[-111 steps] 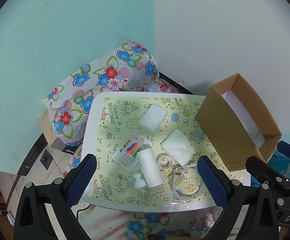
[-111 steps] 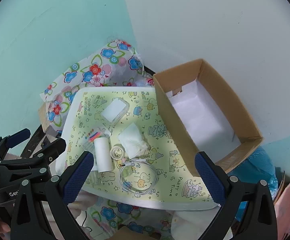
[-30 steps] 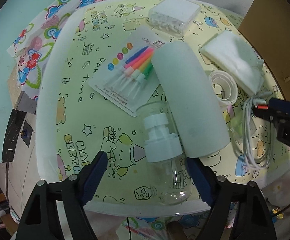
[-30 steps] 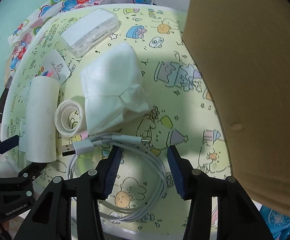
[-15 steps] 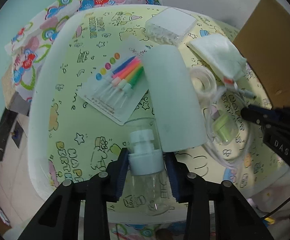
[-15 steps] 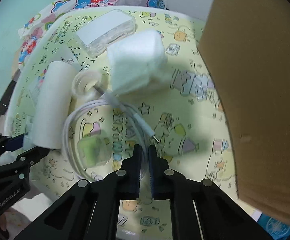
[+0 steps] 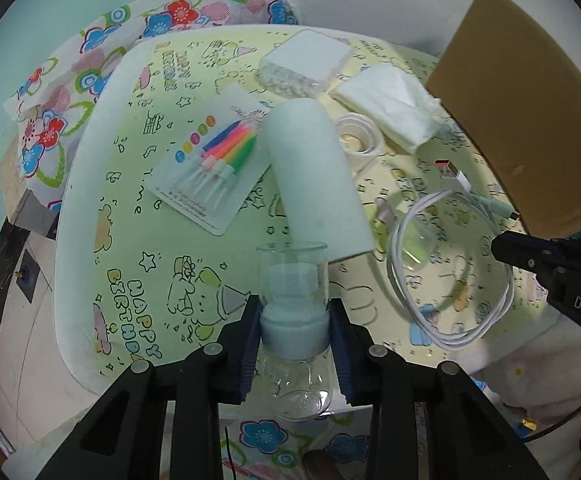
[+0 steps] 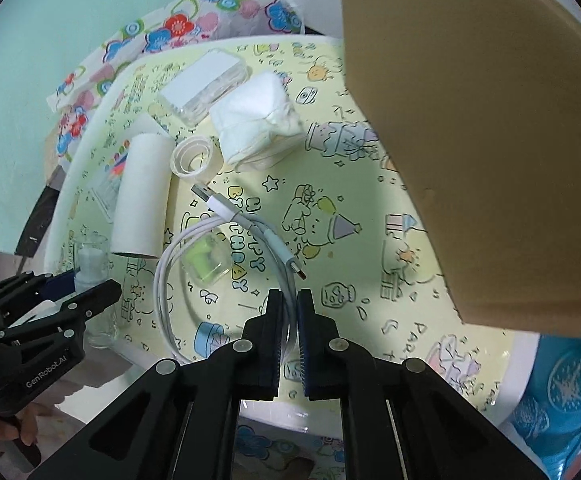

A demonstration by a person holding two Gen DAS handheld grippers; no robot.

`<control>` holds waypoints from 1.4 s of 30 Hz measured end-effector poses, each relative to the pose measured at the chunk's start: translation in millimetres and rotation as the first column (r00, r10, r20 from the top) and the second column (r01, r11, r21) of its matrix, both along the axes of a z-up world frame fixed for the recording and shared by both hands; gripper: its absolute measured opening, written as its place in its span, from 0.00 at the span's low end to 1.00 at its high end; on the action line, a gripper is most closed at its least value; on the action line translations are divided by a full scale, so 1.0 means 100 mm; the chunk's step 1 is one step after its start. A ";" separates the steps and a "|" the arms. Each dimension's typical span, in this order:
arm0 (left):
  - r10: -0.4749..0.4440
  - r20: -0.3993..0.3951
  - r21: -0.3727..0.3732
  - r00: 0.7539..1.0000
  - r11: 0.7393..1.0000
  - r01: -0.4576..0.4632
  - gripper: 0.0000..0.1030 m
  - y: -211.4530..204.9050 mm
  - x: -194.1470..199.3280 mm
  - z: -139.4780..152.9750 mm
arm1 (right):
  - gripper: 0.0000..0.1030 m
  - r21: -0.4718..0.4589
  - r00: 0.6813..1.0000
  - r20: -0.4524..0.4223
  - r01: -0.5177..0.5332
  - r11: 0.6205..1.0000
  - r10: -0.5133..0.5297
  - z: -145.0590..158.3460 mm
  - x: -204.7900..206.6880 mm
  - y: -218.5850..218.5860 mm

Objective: Organize objects
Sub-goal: 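Close the left tool on the clear spray bottle while the right tool grasps the cable, then lift and carry the spray bottle and cable with both tools over the cardboard box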

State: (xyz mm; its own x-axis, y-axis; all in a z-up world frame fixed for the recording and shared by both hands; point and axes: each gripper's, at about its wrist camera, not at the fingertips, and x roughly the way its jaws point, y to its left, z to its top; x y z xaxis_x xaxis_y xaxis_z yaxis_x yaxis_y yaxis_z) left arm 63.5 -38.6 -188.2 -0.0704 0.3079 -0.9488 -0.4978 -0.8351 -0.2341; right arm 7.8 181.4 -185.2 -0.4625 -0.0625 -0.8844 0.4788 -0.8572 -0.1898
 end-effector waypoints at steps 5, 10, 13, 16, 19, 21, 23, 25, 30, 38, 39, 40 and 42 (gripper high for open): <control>0.000 0.025 0.037 1.000 0.999 -0.001 0.31 -0.02 0.03 0.10 | 0.10 -0.017 1.000 -0.006 -0.008 1.000 0.008 0.14 0.09 0.07; 0.011 0.011 0.059 1.000 0.998 -0.012 0.31 0.01 0.02 0.30 | 0.10 -0.036 1.000 -0.003 -0.011 0.999 0.011 0.28 0.17 0.13; 0.068 0.041 0.130 0.997 0.989 -0.073 0.31 0.03 0.06 0.46 | 0.10 -0.047 0.999 -0.022 -0.026 0.999 0.025 0.39 0.22 0.13; 0.078 0.024 0.128 0.997 0.989 -0.080 0.31 0.04 0.04 0.58 | 0.10 -0.060 0.998 -0.051 -0.041 0.997 0.038 0.56 0.30 0.15; 0.082 0.014 0.135 0.997 0.987 -0.083 0.31 0.06 0.01 0.68 | 0.10 -0.067 0.996 -0.080 -0.055 0.996 0.050 0.69 0.35 0.17; 0.078 0.005 0.135 0.997 0.988 -0.078 0.31 0.09 0.01 0.75 | 0.10 -0.071 0.994 -0.087 -0.066 0.995 0.060 0.75 0.37 0.18; 0.073 -0.001 0.141 0.997 0.987 -0.072 0.31 0.12 0.01 0.82 | 0.10 -0.079 0.994 -0.087 -0.076 0.994 0.069 0.83 0.39 0.20; 0.069 -0.011 0.150 0.998 0.986 -0.067 0.31 0.16 0.01 0.92 | 0.10 -0.077 0.994 -0.089 -0.076 0.994 0.069 0.89 0.41 0.22; 0.040 -0.017 0.171 0.999 0.985 -0.037 0.31 0.25 -0.03 1.19 | 0.10 -0.070 0.991 -0.108 -0.085 0.994 0.077 1.10 0.44 0.23; 0.019 -0.043 0.199 0.999 0.980 -0.010 0.31 0.33 -0.16 1.59 | 0.10 -0.055 0.971 -0.177 -0.176 0.983 0.164 1.47 0.47 0.23; 0.013 -0.057 0.193 0.998 0.981 -0.002 0.31 0.36 -0.17 1.65 | 0.10 -0.060 0.969 -0.183 -0.177 0.982 0.164 1.52 0.47 0.24; 0.009 -0.067 0.189 0.998 0.982 0.003 0.31 0.37 -0.18 1.69 | 0.10 -0.059 0.968 -0.188 -0.183 0.981 0.169 1.55 0.47 0.24; 0.006 -0.077 0.189 0.997 0.982 0.009 0.31 0.41 -0.20 1.78 | 0.10 -0.063 0.965 -0.197 -0.187 0.980 0.171 1.63 0.47 0.26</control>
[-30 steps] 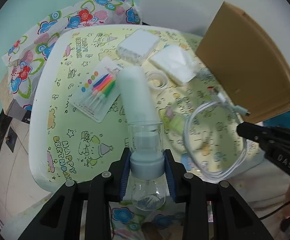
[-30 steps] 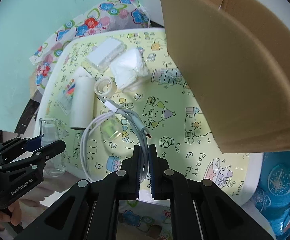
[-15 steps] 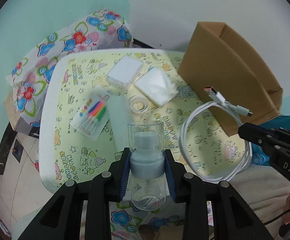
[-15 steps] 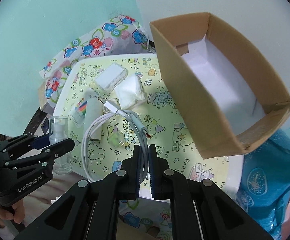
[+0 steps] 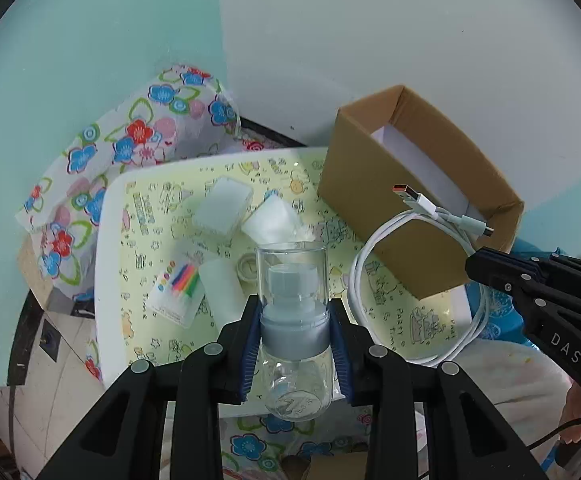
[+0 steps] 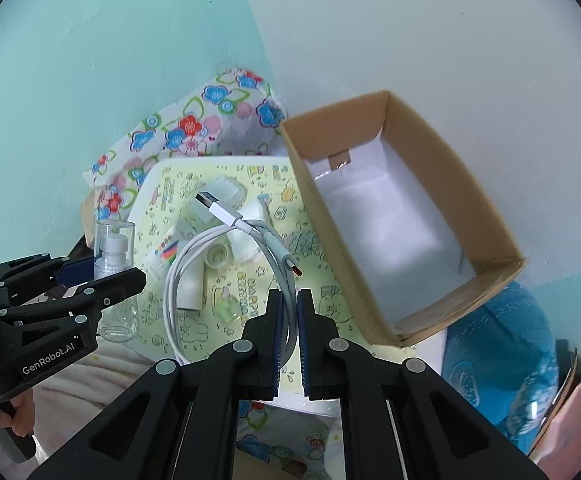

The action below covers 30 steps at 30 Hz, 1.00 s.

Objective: Organize objects
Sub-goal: 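Lift and carry the spray bottle and cable with both tools over the cardboard box, then lower the bottle and cable into the box and open both tools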

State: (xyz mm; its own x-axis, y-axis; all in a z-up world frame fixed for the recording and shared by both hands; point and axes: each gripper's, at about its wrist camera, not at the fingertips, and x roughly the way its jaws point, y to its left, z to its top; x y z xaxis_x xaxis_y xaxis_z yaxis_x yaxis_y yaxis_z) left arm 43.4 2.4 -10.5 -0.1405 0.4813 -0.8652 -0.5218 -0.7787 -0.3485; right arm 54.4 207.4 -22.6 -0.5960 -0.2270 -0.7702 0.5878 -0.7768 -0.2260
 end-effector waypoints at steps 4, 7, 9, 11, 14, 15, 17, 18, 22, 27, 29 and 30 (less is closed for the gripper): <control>-0.013 -0.021 -0.004 1.000 1.000 0.013 0.31 0.10 -0.04 0.15 | 0.10 -0.009 1.000 -0.011 -0.018 1.000 0.017 0.14 -0.04 0.05; -0.037 -0.034 -0.006 0.999 0.999 0.037 0.31 0.21 -0.07 0.27 | 0.10 -0.012 0.999 -0.023 -0.025 1.000 0.024 0.25 -0.10 0.07; -0.041 -0.047 -0.010 0.998 0.999 0.041 0.31 0.28 -0.10 0.34 | 0.10 -0.019 0.999 -0.029 -0.027 0.999 0.027 0.32 -0.15 0.09; -0.045 -0.053 -0.006 0.998 0.999 0.045 0.31 0.36 -0.14 0.41 | 0.10 -0.026 0.999 -0.035 -0.030 0.999 0.029 0.40 -0.21 0.12; -0.062 -0.048 0.007 0.997 0.998 0.062 0.31 0.49 -0.20 0.48 | 0.10 -0.027 0.999 -0.044 -0.029 0.999 0.027 0.51 -0.27 0.17; -0.070 -0.046 0.008 0.996 0.997 0.071 0.31 0.55 -0.23 0.51 | 0.10 -0.028 0.999 -0.047 -0.026 0.999 0.024 0.53 -0.30 0.19; -0.077 -0.049 0.019 0.996 0.997 0.078 0.31 0.65 -0.28 0.57 | 0.10 -0.037 0.998 -0.053 -0.017 0.999 0.015 0.61 -0.37 0.27; -0.078 -0.049 0.024 0.996 0.997 0.079 0.31 0.69 -0.29 0.59 | 0.10 -0.044 0.998 -0.054 -0.010 0.999 0.007 0.64 -0.41 0.31; -0.101 -0.062 0.028 0.993 0.994 0.103 0.31 0.95 -0.34 0.69 | 0.10 -0.056 0.999 -0.051 0.006 0.998 -0.009 0.71 -0.55 0.43; -0.150 -0.090 0.022 0.985 0.988 0.153 0.31 1.32 -0.33 0.79 | 0.10 -0.078 0.998 -0.041 0.038 0.996 -0.042 0.75 -0.73 0.61; -0.163 -0.089 0.021 0.983 0.986 0.165 0.31 1.44 -0.32 0.79 | 0.10 -0.077 0.998 -0.037 0.045 0.996 -0.048 0.73 -0.77 0.67; -0.166 -0.087 0.020 0.982 0.986 0.168 0.31 1.48 -0.33 0.78 | 0.10 -0.076 0.998 -0.035 0.048 0.996 -0.051 0.73 -0.78 0.69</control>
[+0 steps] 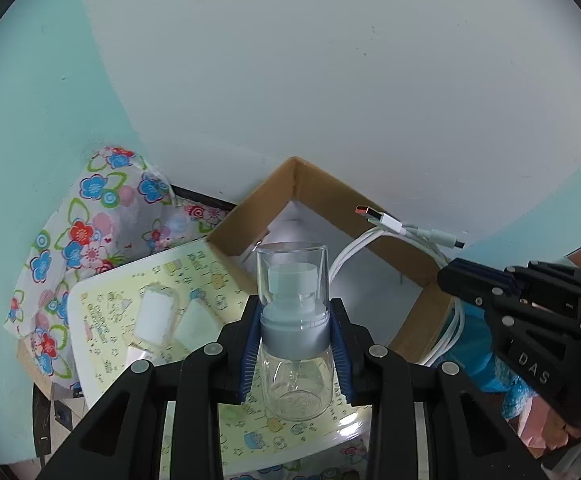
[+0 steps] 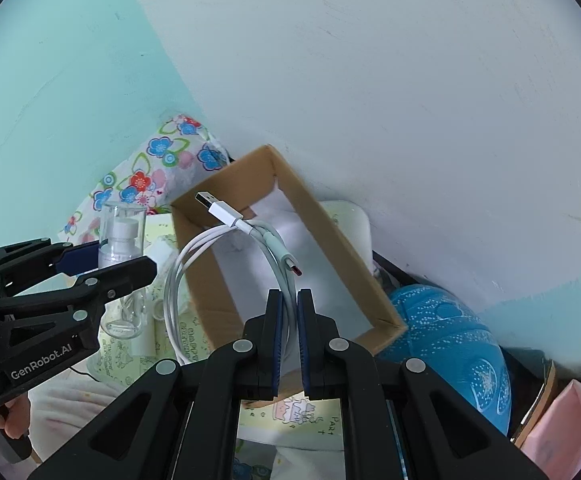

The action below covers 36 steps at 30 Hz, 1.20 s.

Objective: Organize objects
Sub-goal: 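Lower the bottle and cable into the box and open both tools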

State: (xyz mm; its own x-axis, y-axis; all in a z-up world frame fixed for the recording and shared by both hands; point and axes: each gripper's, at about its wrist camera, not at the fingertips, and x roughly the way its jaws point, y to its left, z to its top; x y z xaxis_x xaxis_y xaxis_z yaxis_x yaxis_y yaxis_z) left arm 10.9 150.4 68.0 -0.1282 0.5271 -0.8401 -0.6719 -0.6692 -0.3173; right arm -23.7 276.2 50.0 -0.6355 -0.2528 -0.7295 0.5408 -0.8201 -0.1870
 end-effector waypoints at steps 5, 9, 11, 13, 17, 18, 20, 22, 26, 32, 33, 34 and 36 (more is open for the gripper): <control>-0.022 0.023 -0.001 0.999 1.000 0.022 0.31 0.21 -0.01 -0.09 | 0.10 0.009 1.000 0.009 0.004 1.000 -0.004 -0.03 -0.12 0.13; -0.030 0.035 -0.007 0.999 1.000 0.031 0.31 0.34 -0.03 -0.17 | 0.10 0.006 1.000 0.015 0.014 1.000 -0.014 -0.03 -0.21 0.20; -0.035 0.037 -0.009 0.999 0.999 0.035 0.31 0.40 -0.03 -0.20 | 0.10 0.014 1.000 0.015 0.014 1.000 -0.014 -0.04 -0.25 0.22; -0.039 0.035 -0.017 0.999 0.999 0.039 0.31 0.46 -0.04 -0.23 | 0.10 0.022 1.000 0.024 0.013 1.000 -0.013 -0.07 -0.29 0.22; -0.046 0.025 -0.031 0.999 0.998 0.047 0.32 0.54 -0.04 -0.31 | 0.10 0.031 1.000 0.031 -0.004 1.000 0.003 -0.11 -0.33 0.20; -0.041 0.010 -0.049 0.999 0.998 0.041 0.32 0.55 -0.04 -0.32 | 0.10 0.037 1.000 0.030 -0.007 0.999 0.005 -0.12 -0.34 0.20; -0.051 -0.016 -0.065 0.999 0.997 0.050 0.43 0.57 -0.03 -0.33 | 0.10 0.046 1.000 0.025 -0.005 0.999 0.004 -0.15 -0.38 0.16; -0.050 -0.058 -0.080 0.997 0.996 0.046 0.45 0.54 -0.02 -0.29 | 0.10 0.047 1.000 0.028 -0.004 0.999 0.003 -0.17 -0.41 0.14; -0.044 -0.100 -0.091 0.994 0.995 0.035 0.62 0.44 -0.01 -0.23 | 0.10 0.052 0.999 0.035 -0.014 0.999 0.012 -0.22 -0.43 0.08; -0.038 -0.108 -0.091 0.993 0.995 0.028 0.70 0.33 -0.03 -0.22 | 0.09 0.069 1.000 0.024 -0.020 0.997 0.018 -0.28 -0.41 -0.07; -0.036 -0.099 -0.088 0.994 0.996 0.027 0.70 0.32 -0.05 -0.24 | 0.09 0.066 1.000 0.023 -0.017 0.998 0.015 -0.29 -0.41 -0.09; -0.035 -0.094 -0.086 0.995 0.996 0.027 0.71 0.30 -0.06 -0.24 | 0.09 0.055 1.000 0.029 -0.014 0.998 0.012 -0.29 -0.41 -0.10; -0.030 -0.082 -0.083 0.996 0.996 0.023 0.71 0.27 -0.07 -0.26 | 0.11 0.028 0.999 0.045 -0.007 1.000 0.006 -0.27 -0.41 -0.11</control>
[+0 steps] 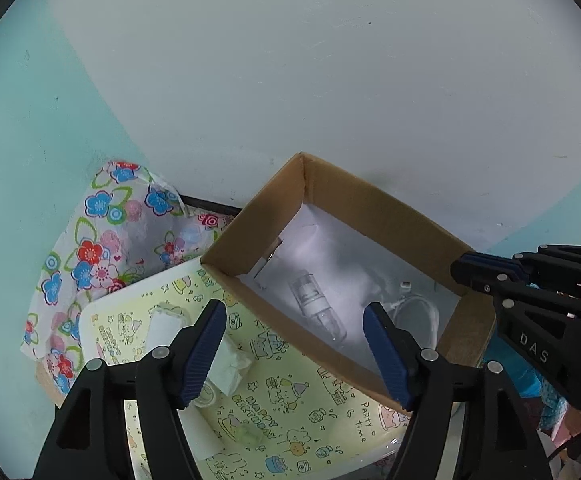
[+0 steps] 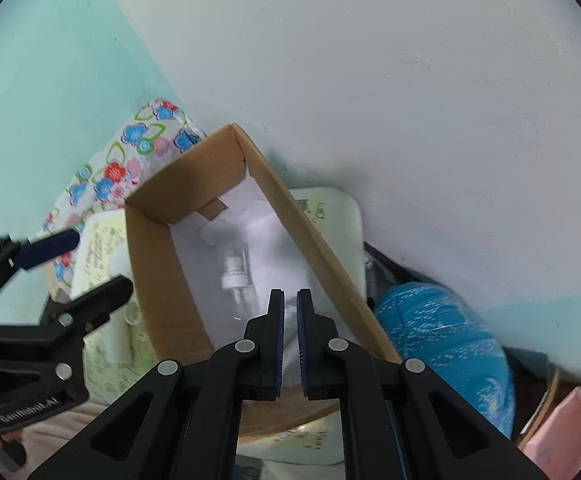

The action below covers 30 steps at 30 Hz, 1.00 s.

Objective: Organize objects
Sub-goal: 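Lower the bottle and cable into the box and open both tools, then withdraw both open tools from the box back over the table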

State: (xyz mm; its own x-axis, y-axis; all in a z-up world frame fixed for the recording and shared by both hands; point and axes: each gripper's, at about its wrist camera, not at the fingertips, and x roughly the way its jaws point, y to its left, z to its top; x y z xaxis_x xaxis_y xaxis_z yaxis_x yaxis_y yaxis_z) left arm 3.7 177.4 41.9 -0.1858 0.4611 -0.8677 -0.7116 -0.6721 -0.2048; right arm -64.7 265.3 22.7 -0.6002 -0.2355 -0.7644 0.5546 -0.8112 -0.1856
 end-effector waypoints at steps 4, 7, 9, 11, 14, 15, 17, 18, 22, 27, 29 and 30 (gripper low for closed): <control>0.009 0.019 0.010 1.000 1.000 -0.009 0.73 -0.10 -0.02 -0.02 | 0.51 0.000 1.000 0.004 0.019 1.000 -0.019 0.01 0.07 -0.05; 0.018 0.030 0.019 0.999 1.000 -0.018 0.78 -0.22 -0.02 -0.04 | 0.74 0.004 0.999 -0.038 0.008 1.000 -0.008 0.03 0.24 -0.12; 0.026 0.030 0.022 0.999 0.999 -0.026 0.83 -0.32 -0.01 -0.04 | 0.78 0.023 0.998 -0.053 0.016 1.000 -0.015 0.04 0.32 -0.16; 0.034 0.028 0.022 0.999 0.999 -0.035 0.86 -0.41 0.01 -0.05 | 0.78 0.044 0.998 -0.064 0.026 0.999 -0.023 0.03 0.41 -0.21; 0.047 0.038 0.027 0.998 0.998 -0.048 0.90 -0.57 0.04 -0.07 | 0.78 0.045 0.998 -0.065 0.021 0.999 -0.018 0.01 0.56 -0.26; 0.051 0.041 0.030 0.998 0.998 -0.052 0.91 -0.63 0.05 -0.08 | 0.78 0.044 0.998 -0.063 0.021 0.999 -0.018 0.00 0.58 -0.26; 0.060 0.039 0.030 0.997 0.998 -0.061 0.93 -0.73 0.07 -0.10 | 0.78 0.048 0.998 -0.055 0.024 0.999 -0.022 -0.04 0.67 -0.30; 0.068 0.038 0.031 0.997 0.997 -0.069 0.93 -0.82 0.08 -0.11 | 0.78 0.048 0.998 -0.051 0.024 0.999 -0.022 -0.07 0.72 -0.32; 0.095 0.053 0.050 0.994 0.994 -0.098 0.97 -1.11 0.09 -0.19 | 0.78 0.045 0.999 -0.041 0.008 0.999 -0.006 -0.15 0.90 -0.41; 0.144 0.110 0.058 0.983 0.987 -0.151 0.97 -1.51 0.06 -0.40 | 0.78 0.055 0.999 -0.049 -0.018 0.998 0.020 -0.28 1.14 -0.58; 0.158 0.119 0.050 0.980 0.985 -0.165 0.97 -1.62 0.06 -0.47 | 0.78 0.052 0.998 -0.043 -0.034 0.998 0.036 -0.34 1.23 -0.64; 0.170 0.125 0.045 0.978 0.983 -0.176 0.97 -1.70 0.06 -0.52 | 0.78 0.054 0.998 -0.043 -0.038 0.998 0.041 -0.36 1.25 -0.66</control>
State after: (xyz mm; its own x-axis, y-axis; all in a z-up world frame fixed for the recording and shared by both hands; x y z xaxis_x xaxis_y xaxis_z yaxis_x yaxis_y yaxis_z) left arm 9.4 7.7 -10.4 -0.1626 0.4790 -0.8626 -0.5534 -0.7681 -0.3222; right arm 60.5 198.8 -13.2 -0.6247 -0.2198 -0.7493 0.5764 -0.7771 -0.2526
